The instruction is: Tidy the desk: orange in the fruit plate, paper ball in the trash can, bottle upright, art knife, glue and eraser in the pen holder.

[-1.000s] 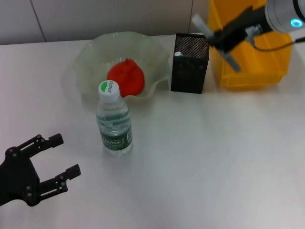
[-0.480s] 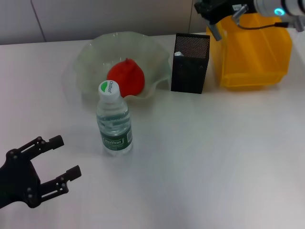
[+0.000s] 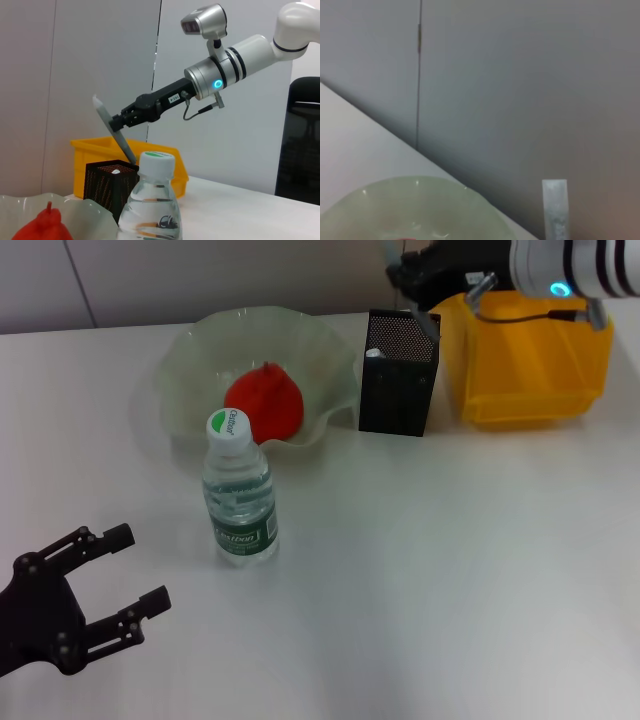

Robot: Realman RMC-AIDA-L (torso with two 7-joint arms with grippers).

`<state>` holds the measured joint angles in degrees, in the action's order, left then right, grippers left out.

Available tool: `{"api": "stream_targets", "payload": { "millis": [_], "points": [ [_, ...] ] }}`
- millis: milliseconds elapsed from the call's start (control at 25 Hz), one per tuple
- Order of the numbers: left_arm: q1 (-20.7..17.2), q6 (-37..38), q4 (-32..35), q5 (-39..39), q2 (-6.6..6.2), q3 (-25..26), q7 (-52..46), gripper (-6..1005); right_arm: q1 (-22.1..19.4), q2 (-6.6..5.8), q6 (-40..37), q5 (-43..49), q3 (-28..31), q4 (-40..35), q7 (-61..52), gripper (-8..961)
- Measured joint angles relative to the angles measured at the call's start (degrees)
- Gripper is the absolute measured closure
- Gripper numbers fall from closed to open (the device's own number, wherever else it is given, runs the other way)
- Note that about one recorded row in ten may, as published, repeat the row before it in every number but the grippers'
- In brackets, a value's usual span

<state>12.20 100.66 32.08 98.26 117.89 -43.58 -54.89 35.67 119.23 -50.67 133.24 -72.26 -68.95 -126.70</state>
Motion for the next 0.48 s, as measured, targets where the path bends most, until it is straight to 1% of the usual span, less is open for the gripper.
{"api": "stream_targets", "payload": {
  "millis": [200, 480],
  "points": [
    [0.02, -0.21, 0.00, 0.00, -0.02, 0.07, 0.26, 192, 0.54, -0.06, 0.49, -3.65, 0.01, 3.45, 3.61, 752],
    [0.02, -0.26, 0.00, 0.00, -0.03, 0.07, 0.24, 193, 0.44, -0.03, 0.65, -4.12, 0.67, 3.81, 4.04, 725]
  ]
}}
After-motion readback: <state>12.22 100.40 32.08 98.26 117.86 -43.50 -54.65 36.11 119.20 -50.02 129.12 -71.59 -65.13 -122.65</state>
